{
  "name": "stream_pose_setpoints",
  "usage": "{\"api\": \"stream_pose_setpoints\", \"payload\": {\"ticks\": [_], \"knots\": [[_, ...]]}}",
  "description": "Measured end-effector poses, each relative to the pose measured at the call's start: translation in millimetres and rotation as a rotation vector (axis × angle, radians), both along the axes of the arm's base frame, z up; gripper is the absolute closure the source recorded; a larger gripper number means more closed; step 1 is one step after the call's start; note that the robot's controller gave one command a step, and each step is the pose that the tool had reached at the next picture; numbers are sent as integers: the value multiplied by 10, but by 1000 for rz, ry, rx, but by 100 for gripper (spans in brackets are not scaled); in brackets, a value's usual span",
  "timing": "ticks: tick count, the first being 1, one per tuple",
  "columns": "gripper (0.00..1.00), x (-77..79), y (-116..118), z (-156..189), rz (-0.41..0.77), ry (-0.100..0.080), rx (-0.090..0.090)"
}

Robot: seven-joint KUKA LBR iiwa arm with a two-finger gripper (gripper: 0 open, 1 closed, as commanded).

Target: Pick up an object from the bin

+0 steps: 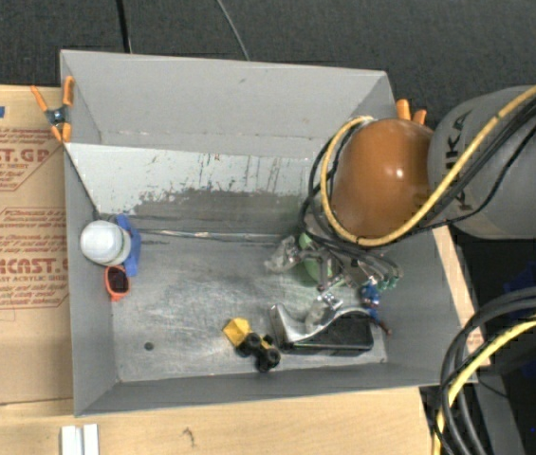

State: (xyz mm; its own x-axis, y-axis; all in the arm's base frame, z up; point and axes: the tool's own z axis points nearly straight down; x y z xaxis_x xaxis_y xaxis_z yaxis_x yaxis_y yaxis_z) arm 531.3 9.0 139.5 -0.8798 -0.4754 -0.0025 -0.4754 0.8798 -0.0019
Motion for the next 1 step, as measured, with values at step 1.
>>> {"api": "stream_pose_setpoints", "payload": {"ticks": [1], "knots": [[0, -289, -174, -285, 132, 6, 8]]}}
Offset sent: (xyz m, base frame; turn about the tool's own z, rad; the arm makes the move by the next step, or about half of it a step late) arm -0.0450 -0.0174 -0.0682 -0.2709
